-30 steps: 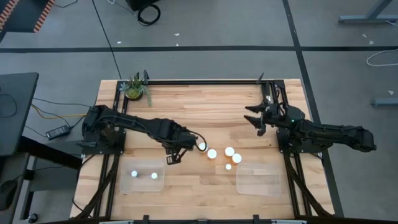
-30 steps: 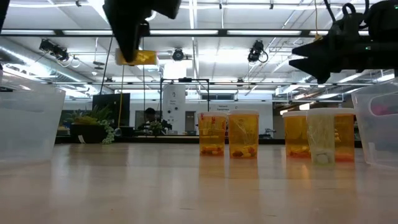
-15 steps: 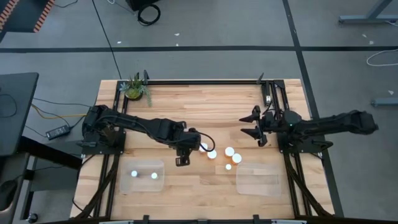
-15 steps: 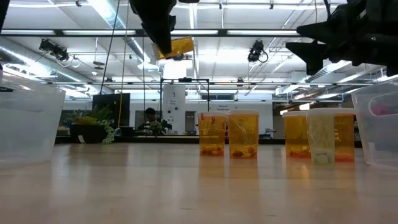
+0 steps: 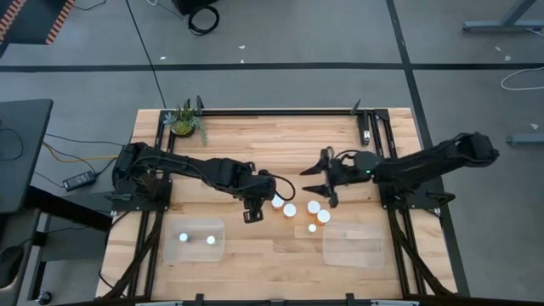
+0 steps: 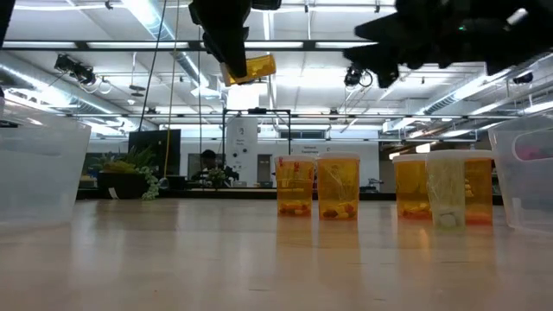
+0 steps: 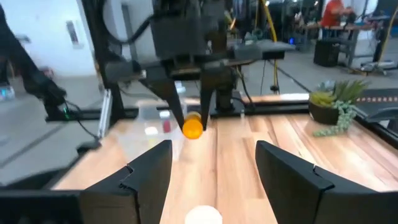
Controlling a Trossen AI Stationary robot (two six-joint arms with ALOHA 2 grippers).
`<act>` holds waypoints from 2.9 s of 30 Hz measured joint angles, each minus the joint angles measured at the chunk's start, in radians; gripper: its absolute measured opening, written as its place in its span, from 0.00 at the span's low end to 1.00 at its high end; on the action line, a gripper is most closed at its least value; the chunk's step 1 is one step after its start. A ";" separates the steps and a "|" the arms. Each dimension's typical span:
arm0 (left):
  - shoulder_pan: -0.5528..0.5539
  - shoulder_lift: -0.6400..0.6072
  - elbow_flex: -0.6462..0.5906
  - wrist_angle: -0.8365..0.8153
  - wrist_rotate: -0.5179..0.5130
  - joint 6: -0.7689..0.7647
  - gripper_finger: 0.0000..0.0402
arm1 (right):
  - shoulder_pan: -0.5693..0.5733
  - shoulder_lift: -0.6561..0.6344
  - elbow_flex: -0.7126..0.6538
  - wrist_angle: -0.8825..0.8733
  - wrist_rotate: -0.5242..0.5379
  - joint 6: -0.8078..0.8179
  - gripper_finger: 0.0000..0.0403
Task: Pick and place medicine bottles into bin by pill shape (circle, oval)
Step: Put the small orange pill bottle into the left transparent bin
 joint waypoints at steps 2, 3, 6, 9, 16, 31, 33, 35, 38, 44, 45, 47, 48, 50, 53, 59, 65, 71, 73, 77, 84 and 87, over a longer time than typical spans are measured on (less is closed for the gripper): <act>0.000 0.000 0.000 0.000 0.000 -0.020 0.29 | 0.000 0.063 0.048 -0.023 0.000 -0.018 0.59; -0.001 0.000 0.000 0.000 0.000 -0.021 0.29 | 0.000 0.097 0.067 -0.024 0.000 -0.025 0.58; -0.001 0.000 0.000 0.001 0.001 -0.022 0.30 | 0.005 0.194 0.116 -0.025 0.001 -0.044 0.57; 0.007 0.000 0.000 0.007 0.000 -0.041 0.30 | 0.025 0.262 0.158 -0.013 0.001 -0.067 0.56; 0.011 0.000 0.000 0.036 0.000 -0.048 0.29 | 0.073 0.357 0.237 0.005 0.015 -0.122 0.56; 0.011 0.000 0.000 0.102 0.000 -0.014 0.29 | 0.079 0.415 0.294 0.027 0.023 -0.154 0.56; 0.011 0.000 0.000 0.108 0.000 -0.010 0.30 | 0.079 0.415 0.294 0.030 0.023 -0.154 0.56; 0.013 0.000 0.000 0.119 0.000 -0.010 0.30 | 0.079 0.415 0.294 0.031 0.023 -0.153 0.56; 0.013 0.000 0.000 0.132 -0.005 -0.009 0.30 | 0.079 0.415 0.294 0.031 0.023 -0.151 0.56; 0.014 0.000 0.000 0.145 -0.011 0.007 0.29 | 0.079 0.415 0.294 0.031 0.023 -0.149 0.50; 0.014 0.000 0.000 0.145 -0.011 0.007 0.30 | 0.079 0.415 0.294 0.031 0.023 -0.145 0.49; 0.015 0.000 0.000 0.145 -0.012 0.007 0.30 | 0.079 0.415 0.294 0.030 0.023 -0.138 0.46; 0.015 0.000 0.000 0.145 -0.012 0.007 0.31 | 0.079 0.415 0.294 0.030 0.022 -0.136 0.44; 0.015 0.000 0.000 0.145 -0.012 0.012 0.31 | 0.079 0.415 0.294 0.030 0.020 -0.136 0.41; 0.015 0.000 0.000 0.145 -0.012 0.032 0.30 | 0.079 0.415 0.294 0.030 0.018 -0.141 0.37; 0.014 0.000 0.000 0.145 -0.011 0.033 0.29 | 0.079 0.415 0.294 0.027 0.019 -0.149 0.29; 0.014 0.000 0.000 0.145 -0.011 0.034 0.32 | 0.077 0.414 0.294 0.024 0.019 -0.149 0.29; 0.013 0.000 0.000 0.143 -0.011 0.032 0.36 | 0.077 0.414 0.293 0.017 0.018 -0.149 0.30; 0.012 0.000 0.000 0.144 -0.011 0.033 0.38 | 0.077 0.414 0.293 0.011 0.018 -0.150 0.29; 0.011 -0.005 0.000 0.157 -0.011 0.067 0.43 | 0.077 0.414 0.293 0.000 0.018 -0.157 0.29; -0.017 -0.044 0.002 0.178 -0.073 0.118 0.51 | 0.077 0.414 0.293 -0.055 0.023 -0.153 0.30; -0.060 -0.049 0.002 0.175 -0.141 0.147 0.52 | 0.077 0.399 0.292 -0.096 0.024 -0.157 0.29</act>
